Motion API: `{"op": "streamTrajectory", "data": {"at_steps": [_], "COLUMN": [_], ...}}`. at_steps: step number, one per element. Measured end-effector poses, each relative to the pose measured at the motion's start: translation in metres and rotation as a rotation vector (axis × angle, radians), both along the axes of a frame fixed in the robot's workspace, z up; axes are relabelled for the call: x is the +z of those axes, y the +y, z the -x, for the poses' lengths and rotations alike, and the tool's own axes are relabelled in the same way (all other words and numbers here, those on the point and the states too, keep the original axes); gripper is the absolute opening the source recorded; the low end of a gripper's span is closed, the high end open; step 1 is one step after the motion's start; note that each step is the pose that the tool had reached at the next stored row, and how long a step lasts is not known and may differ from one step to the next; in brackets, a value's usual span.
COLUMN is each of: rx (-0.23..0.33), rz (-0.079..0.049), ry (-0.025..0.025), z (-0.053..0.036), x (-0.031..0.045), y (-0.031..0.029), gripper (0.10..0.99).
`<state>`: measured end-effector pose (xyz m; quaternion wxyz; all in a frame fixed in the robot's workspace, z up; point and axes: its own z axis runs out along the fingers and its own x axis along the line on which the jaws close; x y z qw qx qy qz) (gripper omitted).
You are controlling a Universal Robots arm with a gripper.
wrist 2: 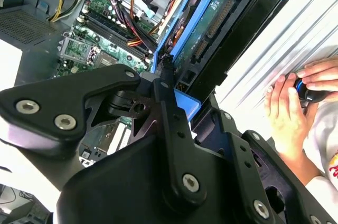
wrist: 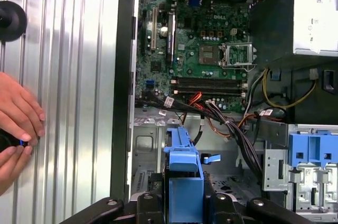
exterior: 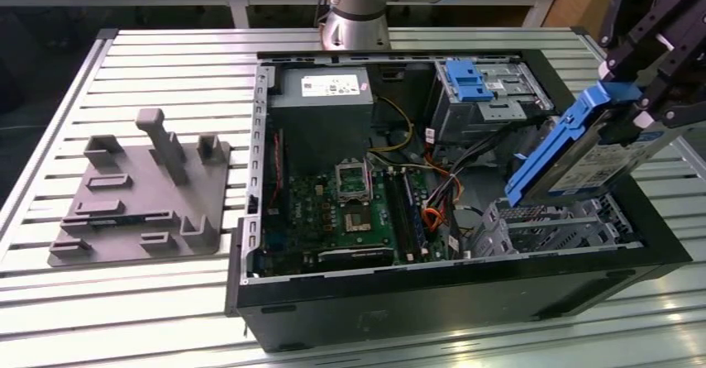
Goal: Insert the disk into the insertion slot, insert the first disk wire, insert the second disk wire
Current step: 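Insert the disk into the insertion slot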
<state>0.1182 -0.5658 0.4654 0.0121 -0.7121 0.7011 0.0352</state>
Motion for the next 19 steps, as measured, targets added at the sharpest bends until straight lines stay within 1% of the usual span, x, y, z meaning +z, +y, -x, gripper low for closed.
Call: {"op": "streamTrajectory", "data": {"at_steps": [6,19], "rx": [-0.011,-0.011], "rz": [0.0,0.0], "ry": [0.0,0.0], "z": [-0.0004,0.0], "x": [-0.0021,-0.0069], "y": [0.0,-0.0002], "gripper": [0.365,0.365]}}
